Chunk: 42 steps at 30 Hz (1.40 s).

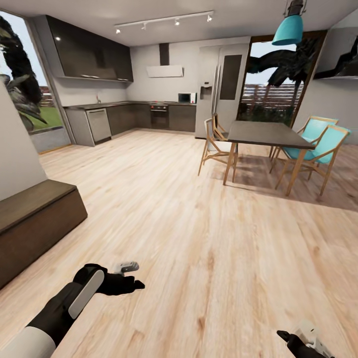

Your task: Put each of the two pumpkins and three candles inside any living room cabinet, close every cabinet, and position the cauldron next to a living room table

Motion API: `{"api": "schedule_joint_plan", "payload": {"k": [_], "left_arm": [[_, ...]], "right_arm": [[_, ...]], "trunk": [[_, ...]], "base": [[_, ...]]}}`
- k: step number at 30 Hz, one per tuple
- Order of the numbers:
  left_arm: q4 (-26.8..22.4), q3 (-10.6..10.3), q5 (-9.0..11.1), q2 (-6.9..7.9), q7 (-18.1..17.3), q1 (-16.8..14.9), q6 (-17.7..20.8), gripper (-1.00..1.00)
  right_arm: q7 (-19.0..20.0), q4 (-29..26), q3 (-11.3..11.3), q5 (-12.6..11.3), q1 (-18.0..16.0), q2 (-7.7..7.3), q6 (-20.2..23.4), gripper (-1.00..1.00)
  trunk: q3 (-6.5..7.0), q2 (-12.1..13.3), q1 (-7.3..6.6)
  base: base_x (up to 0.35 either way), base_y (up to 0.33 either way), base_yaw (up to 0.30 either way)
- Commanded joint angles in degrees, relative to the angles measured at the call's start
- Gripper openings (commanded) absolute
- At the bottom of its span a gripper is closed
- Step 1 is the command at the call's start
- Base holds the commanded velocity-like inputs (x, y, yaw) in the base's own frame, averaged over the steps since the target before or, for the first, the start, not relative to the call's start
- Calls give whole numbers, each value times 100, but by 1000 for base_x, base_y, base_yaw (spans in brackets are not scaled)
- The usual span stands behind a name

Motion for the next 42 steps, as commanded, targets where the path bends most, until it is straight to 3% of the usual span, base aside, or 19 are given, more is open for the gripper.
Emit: {"api": "schedule_joint_plan", "payload": {"k": [1,42], "left_arm": [[-8,-12,3,8,2,-2,15,100],[2,-48,3,2,13,-1,15,100]], "right_arm": [[35,21,47,-62,-11,1,20,100],[41,20,46,-55,-11,7,-20,100]], "trunk": [[-5,-2,1],[-5,-2,1]], "base": [[186,-166,-300],[206,-179,-296]]}}
